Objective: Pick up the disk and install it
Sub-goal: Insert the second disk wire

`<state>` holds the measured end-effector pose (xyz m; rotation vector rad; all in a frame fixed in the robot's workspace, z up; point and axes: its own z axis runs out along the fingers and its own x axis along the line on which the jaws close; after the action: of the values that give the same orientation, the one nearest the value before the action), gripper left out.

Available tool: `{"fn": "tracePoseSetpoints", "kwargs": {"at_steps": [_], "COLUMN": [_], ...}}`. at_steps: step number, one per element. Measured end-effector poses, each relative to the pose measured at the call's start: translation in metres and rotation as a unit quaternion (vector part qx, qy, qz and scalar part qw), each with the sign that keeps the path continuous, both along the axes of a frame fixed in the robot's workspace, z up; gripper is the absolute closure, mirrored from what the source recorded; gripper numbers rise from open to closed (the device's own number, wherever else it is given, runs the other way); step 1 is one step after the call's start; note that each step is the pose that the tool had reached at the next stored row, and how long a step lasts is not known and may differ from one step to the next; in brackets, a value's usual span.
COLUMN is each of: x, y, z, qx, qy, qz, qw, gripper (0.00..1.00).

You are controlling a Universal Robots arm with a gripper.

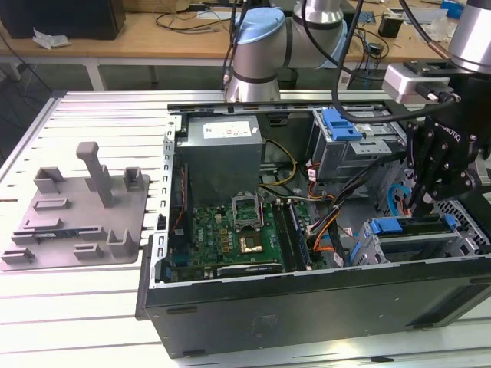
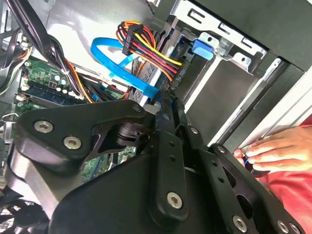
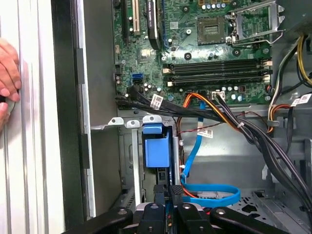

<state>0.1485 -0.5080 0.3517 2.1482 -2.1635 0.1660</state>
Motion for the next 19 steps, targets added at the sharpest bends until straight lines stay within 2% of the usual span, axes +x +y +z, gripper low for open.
{"fn": "tracePoseSetpoints", "kwargs": {"at_steps": [6,19], "x": [0.0,-0.0004], "y": [0.0001,0.0007], "z": [-0.0027,-0.0064], "qx": [-0.001,-0.0014], "qy": [0.0,0.0], "qz": [0.013,0.026], "qw": [0.9999,0.9997], "gripper": [0.84,0.84]}}
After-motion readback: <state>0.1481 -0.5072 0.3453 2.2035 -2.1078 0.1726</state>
